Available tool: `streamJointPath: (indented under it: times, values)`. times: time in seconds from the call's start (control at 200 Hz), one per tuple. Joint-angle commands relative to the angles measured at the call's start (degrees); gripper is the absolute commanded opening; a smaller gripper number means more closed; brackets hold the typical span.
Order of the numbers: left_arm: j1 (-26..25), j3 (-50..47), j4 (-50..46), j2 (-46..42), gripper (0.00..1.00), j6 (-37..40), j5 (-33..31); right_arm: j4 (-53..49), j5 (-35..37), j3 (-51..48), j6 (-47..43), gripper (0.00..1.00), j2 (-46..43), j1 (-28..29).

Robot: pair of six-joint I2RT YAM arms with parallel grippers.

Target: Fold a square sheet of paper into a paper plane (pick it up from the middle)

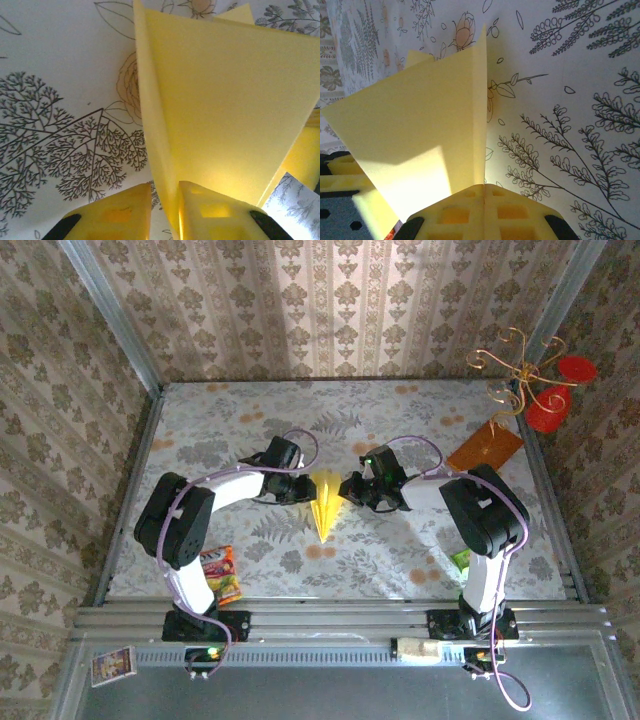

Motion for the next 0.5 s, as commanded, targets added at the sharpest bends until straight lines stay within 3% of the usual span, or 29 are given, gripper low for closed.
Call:
streamJointPath:
  times: [0.0,0.21,0.495]
  values:
    - [-0.1,1.7,-2.1,-0.3,0.16,0.5,-1.5,-0.1,-0.8,0.7,0.2,0.0,-1.6,0.0]
    - [0.2,0.5,-0.8,-3.4,0.06,-0.4,-2.6,0.0,0.2,0.1,-0.5,0.0,-3.8,0.0]
    - [2.1,-4.5,4.0,-6.8,0.03,-3.3,-1.6,-1.1,1.6,-0.5,-1.5,0.0,-4.7,-0.7]
